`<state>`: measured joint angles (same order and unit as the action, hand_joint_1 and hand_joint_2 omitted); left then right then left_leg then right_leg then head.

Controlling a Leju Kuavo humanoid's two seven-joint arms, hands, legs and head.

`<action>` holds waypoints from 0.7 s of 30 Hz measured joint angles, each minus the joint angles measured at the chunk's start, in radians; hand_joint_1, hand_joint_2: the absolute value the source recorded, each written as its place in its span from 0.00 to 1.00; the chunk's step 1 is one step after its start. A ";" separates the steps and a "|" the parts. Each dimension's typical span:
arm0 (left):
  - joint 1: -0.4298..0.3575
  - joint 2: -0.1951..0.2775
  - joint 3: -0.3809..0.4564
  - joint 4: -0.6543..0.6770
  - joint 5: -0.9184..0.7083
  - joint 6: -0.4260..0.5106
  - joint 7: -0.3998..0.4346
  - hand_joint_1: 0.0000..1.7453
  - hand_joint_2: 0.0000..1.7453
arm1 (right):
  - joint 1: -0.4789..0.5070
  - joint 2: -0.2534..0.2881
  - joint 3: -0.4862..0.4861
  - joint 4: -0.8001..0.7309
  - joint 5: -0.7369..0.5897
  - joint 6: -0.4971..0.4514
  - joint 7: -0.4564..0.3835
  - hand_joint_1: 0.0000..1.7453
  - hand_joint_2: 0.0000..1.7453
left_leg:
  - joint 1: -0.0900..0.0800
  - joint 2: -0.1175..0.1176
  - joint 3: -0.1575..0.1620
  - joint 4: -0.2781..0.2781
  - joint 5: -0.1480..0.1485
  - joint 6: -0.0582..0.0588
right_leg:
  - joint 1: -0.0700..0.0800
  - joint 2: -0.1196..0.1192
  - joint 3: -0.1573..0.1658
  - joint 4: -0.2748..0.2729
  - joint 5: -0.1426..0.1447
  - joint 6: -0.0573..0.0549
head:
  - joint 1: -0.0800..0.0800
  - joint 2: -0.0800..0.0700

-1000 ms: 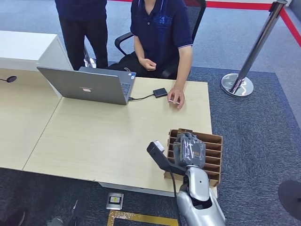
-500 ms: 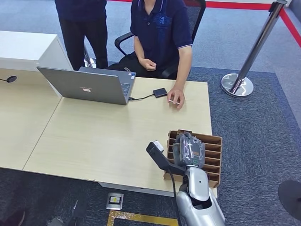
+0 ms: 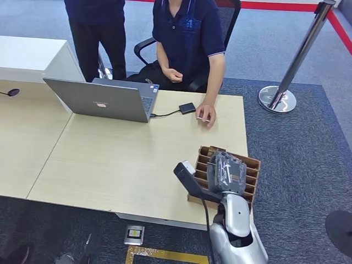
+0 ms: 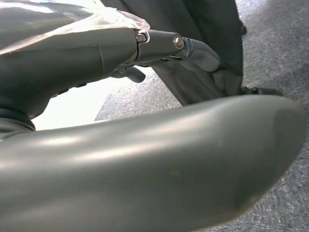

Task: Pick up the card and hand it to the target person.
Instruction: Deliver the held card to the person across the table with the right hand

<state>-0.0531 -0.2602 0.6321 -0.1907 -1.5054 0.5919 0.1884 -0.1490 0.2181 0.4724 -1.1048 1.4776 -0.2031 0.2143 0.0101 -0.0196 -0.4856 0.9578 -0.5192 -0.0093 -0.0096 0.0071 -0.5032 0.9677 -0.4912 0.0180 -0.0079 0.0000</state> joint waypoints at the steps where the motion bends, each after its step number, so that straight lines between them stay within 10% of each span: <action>1: 0.000 0.000 0.000 0.000 -0.001 0.000 -0.001 0.00 0.00 | 0.000 -0.002 0.000 -0.018 0.000 0.000 -0.002 0.71 1.00 | 0.000 0.000 0.000 0.000 0.000 0.000 | 0.000 0.000 0.000 0.000 0.000 0.000 | 0.000 0.000; 21: 0.000 0.000 0.000 0.000 -0.004 0.000 -0.004 0.00 0.00 | -0.072 -0.061 0.042 -0.239 -0.026 0.020 -0.037 0.69 1.00 | 0.000 0.000 0.000 0.000 0.000 0.000 | 0.000 0.000 0.000 0.000 0.000 0.000 | 0.000 0.000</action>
<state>-0.0533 -0.2600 0.6321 -0.1907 -1.5091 0.5917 0.1843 -0.2208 0.1572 0.5143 -1.3441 1.4514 -0.1832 0.1774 0.0102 -0.0195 -0.4856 0.9579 -0.5190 -0.0093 -0.0096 0.0071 -0.5031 0.9680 -0.4911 0.0180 -0.0080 0.0000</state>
